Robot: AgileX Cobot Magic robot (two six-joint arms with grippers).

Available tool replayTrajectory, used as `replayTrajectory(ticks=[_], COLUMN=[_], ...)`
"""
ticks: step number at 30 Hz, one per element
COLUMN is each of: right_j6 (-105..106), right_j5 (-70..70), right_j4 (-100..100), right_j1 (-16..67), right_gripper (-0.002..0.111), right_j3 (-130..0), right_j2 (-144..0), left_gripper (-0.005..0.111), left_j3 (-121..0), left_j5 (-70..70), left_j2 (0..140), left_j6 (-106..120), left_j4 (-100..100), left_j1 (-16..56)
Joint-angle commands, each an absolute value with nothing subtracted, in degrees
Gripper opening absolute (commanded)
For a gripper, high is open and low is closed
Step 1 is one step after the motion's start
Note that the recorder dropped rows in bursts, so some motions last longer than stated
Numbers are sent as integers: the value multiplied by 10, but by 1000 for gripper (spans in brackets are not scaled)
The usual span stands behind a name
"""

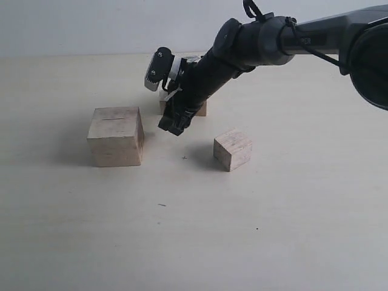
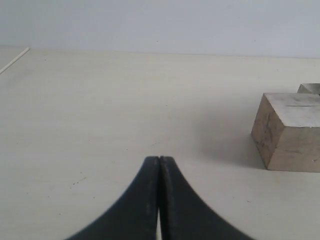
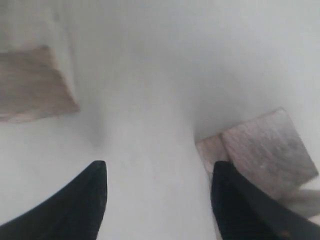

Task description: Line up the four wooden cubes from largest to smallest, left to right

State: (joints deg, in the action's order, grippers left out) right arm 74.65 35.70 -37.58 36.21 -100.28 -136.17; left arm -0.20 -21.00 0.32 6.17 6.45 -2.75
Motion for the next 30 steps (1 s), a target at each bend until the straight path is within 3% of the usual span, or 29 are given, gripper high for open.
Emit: replayTrajectory(ticks=[1, 15, 21, 27, 29, 30], right_j6=[629, 532, 155, -197, -262, -262], right_j5=[290, 319, 227, 331, 368, 381], right_j4=[-278, -311, -202, 40, 53, 47], right_j1=[357, 352, 340, 340, 340, 340], right_gripper=[58, 58, 58, 58, 64, 74], right_j3=[-1004, -1004, -1008, -1045, -1064, -1077], right_j2=[-1360, -1262, -1228, -1262, -1286, -1302], left_gripper=[0, 0, 0, 0, 0, 0], left_j3=[0, 0, 0, 0, 0, 0], left_j5=[-203, -203, -203, -203, -203, -203], left_j2=[0, 0, 0, 0, 0, 0], left_j6=[57, 57, 57, 57, 57, 57], left_j4=[64, 64, 64, 64, 64, 64], left_j1=[-27, -27, -27, -27, -27, -27])
